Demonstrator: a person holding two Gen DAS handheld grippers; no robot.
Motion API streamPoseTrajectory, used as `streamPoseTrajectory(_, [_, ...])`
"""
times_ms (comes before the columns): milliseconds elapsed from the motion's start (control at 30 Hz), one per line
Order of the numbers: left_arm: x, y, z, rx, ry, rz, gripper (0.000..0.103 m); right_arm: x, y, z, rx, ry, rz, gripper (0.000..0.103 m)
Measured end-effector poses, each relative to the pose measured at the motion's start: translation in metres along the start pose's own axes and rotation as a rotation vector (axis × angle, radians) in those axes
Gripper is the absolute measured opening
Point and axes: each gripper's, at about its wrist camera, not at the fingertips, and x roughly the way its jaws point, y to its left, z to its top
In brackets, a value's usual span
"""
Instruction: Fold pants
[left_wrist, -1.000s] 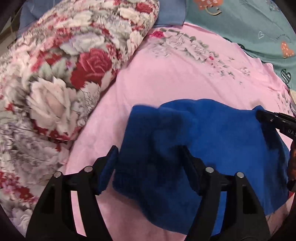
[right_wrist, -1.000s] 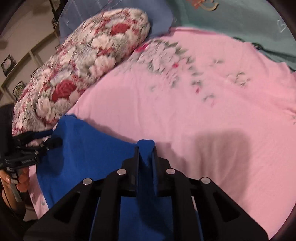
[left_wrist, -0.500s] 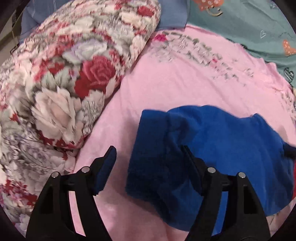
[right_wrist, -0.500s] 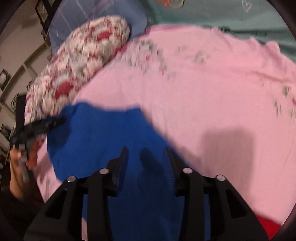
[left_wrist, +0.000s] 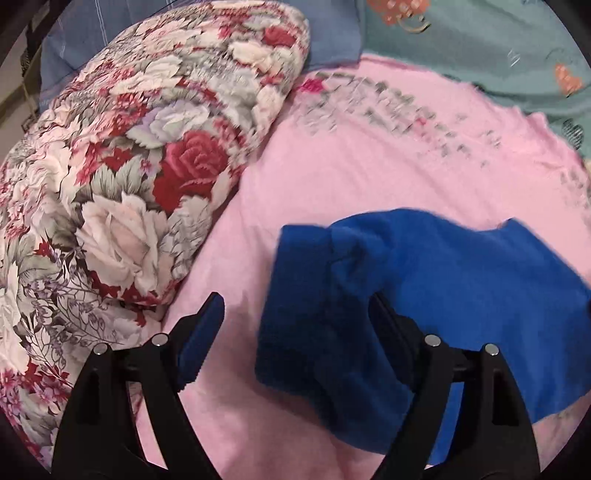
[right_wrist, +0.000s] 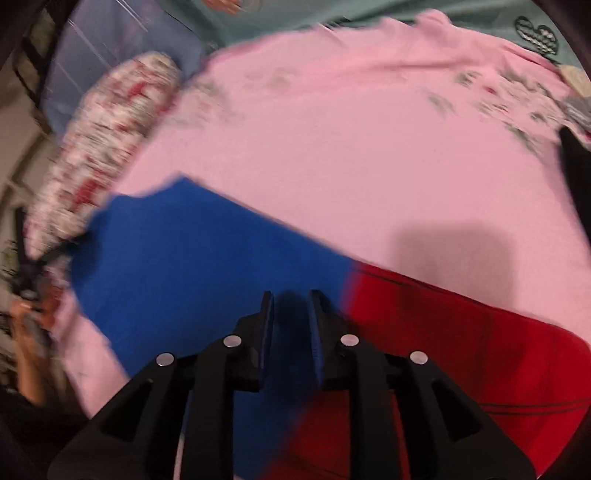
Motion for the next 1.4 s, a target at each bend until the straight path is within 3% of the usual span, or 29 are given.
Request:
streamPoseTrajectory(33, [0.008,0.005,-0.001,-0.029,0.026,-0.002,0.082,-0.006,-0.021,-0.002,0.0,-0.038,-0.035,0.0])
streamPoseTrajectory(67, [0.012,0.01,-0.002,-0.062,0.042,-0.032,0.082,-0.015,-0.043,-0.002,0.045,-0.077,-0.091,0.0])
streamPoseTrajectory(100, [0.011,0.014,-0.002,-0.092,0.044,-0.054,0.081,-0.031,-0.073,-0.003,0.15,-0.139,-0.225,0.008])
streamPoseTrajectory(133, [0.009,0.015,-0.002,-0.096,0.037,-0.057,0.081,-0.043,-0.093,-0.004,0.236,-0.169,-0.414,0.015])
streamPoseTrajectory(167, [0.005,0.013,-0.001,-0.08,0.027,-0.053,0.081,-0.054,-0.106,-0.006,0.304,-0.188,-0.476,0.015])
streamPoseTrajectory(200, [-0.001,0.009,-0.001,-0.056,0.011,-0.048,0.081,-0.065,-0.114,-0.011,0.347,-0.205,-0.375,0.015])
streamPoseTrajectory(233, [-0.008,0.005,-0.002,-0.037,-0.004,-0.048,0.081,-0.077,-0.114,-0.019,0.366,-0.229,-0.223,0.015])
streamPoseTrajectory(267, [-0.015,0.001,-0.002,-0.021,-0.02,-0.056,0.082,-0.084,-0.103,-0.026,0.333,-0.237,-0.139,0.015])
streamPoseTrajectory(333, [-0.032,-0.005,-0.006,0.008,-0.056,-0.093,0.084,-0.088,-0.067,-0.034,0.208,-0.217,-0.04,0.018])
streamPoseTrajectory(400, [-0.037,-0.01,-0.008,0.038,-0.062,-0.113,0.087,-0.087,-0.044,-0.045,0.122,-0.162,0.046,0.037])
streamPoseTrajectory(433, [-0.034,-0.013,-0.01,0.055,-0.053,-0.11,0.087,-0.081,-0.037,-0.052,0.101,-0.115,0.057,0.037])
streamPoseTrajectory(500, [-0.022,-0.015,-0.013,0.068,-0.015,-0.082,0.087,-0.067,-0.04,-0.056,0.1,-0.047,-0.013,0.037])
streamPoseTrajectory(533, [-0.012,-0.013,-0.016,0.066,0.016,-0.066,0.087,-0.061,-0.051,-0.058,0.117,-0.017,-0.102,0.037])
streamPoseTrajectory(600, [0.006,-0.003,-0.018,0.041,0.061,-0.044,0.09,-0.067,-0.077,-0.06,0.144,-0.058,-0.218,0.008])
streamPoseTrajectory(633, [0.014,0.006,-0.018,-0.003,0.097,-0.071,0.09,-0.074,-0.091,-0.057,0.19,-0.083,-0.331,0.0])
streamPoseTrajectory(700, [0.01,0.016,-0.017,-0.075,0.11,-0.118,0.09,-0.087,-0.089,-0.054,0.265,-0.149,-0.338,0.003])
streamPoseTrajectory(733, [0.0,0.017,-0.016,-0.069,0.083,-0.116,0.089,-0.093,-0.073,-0.054,0.233,-0.203,-0.347,0.007])
streamPoseTrajectory(767, [-0.012,0.015,-0.015,-0.045,0.041,-0.104,0.089,-0.095,-0.056,-0.053,0.185,-0.224,-0.315,0.009])
streamPoseTrajectory(800, [-0.021,0.013,-0.015,-0.026,0.01,-0.102,0.089,-0.092,-0.042,-0.051,0.15,-0.225,-0.24,0.017])
streamPoseTrajectory(867, [-0.037,0.008,-0.016,0.014,-0.024,-0.141,0.091,-0.078,-0.014,-0.049,0.124,-0.176,-0.07,0.04])
streamPoseTrajectory(933, [-0.036,-0.002,-0.018,0.045,-0.005,-0.171,0.091,-0.061,0.004,-0.049,0.106,-0.127,0.001,0.041])
streamPoseTrajectory(1000, [-0.023,-0.01,-0.024,0.08,0.027,-0.118,0.091,-0.045,0.012,-0.05,0.105,-0.078,0.03,0.041])
streamPoseTrajectory(1067, [0.0,-0.011,-0.031,0.086,0.085,-0.018,0.094,-0.03,0.001,-0.054,0.113,-0.018,0.012,0.041])
streamPoseTrajectory(1100, [0.007,-0.005,-0.033,0.069,0.096,-0.03,0.097,-0.033,0.001,-0.054,0.114,-0.039,0.024,0.041])
streamPoseTrajectory(1200, [0.013,0.005,-0.032,0.024,0.109,-0.064,0.101,-0.041,-0.009,-0.05,0.12,-0.056,-0.084,0.041])
streamPoseTrajectory(1300, [0.004,0.007,-0.028,0.028,0.107,-0.066,0.101,-0.059,-0.028,-0.058,0.201,-0.09,-0.277,0.041])
streamPoseTrajectory(1400, [-0.019,0.006,-0.02,0.028,0.041,-0.059,0.099,-0.089,-0.029,-0.068,0.27,-0.17,-0.248,0.043])
